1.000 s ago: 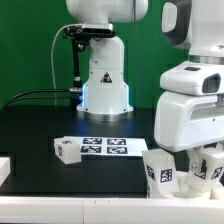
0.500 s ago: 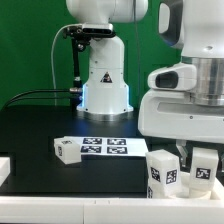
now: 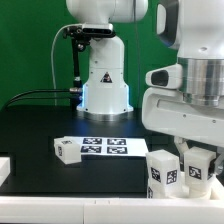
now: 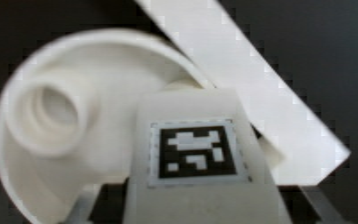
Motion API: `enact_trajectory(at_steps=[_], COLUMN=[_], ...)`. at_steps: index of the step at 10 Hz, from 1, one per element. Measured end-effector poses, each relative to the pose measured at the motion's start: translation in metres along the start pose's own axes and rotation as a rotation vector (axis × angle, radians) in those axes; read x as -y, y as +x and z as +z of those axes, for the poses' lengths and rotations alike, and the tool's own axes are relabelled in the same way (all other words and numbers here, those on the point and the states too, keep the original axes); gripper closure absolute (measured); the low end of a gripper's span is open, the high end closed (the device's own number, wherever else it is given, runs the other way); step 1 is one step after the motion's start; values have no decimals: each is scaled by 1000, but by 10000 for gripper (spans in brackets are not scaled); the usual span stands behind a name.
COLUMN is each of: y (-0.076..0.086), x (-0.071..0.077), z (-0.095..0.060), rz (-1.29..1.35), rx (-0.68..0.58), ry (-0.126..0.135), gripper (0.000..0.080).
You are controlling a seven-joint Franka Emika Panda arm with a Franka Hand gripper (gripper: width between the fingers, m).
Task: Assemble stool
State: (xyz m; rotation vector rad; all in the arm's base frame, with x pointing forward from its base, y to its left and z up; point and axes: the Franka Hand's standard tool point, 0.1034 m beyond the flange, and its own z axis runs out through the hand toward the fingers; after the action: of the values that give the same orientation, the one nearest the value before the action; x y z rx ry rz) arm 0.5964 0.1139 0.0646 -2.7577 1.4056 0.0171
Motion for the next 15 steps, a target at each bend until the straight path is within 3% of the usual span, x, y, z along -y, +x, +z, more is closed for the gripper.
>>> enact_trajectory(at_steps=[2,3,4,6,7,8,9,10,11,12,15], y=[-4,-1,0,0,0,-1,-4,-6,-4,-5,-6], x=[-2,-2,-2,-2,-2,-4,-6,-6,-9,-13,-14], z=[2,2,2,2,2,3,0,-9,-20,-25,-24], rz=[374,532,589,604,600,545,451,412,312,135,-78], rx=[17,32,41,45,44,46,71,83,85,90,87], ry=[31,64,76,77,76,64,36,34,48,34,30], gripper=[466,466,466,466,414,414,224,171,156,156,150])
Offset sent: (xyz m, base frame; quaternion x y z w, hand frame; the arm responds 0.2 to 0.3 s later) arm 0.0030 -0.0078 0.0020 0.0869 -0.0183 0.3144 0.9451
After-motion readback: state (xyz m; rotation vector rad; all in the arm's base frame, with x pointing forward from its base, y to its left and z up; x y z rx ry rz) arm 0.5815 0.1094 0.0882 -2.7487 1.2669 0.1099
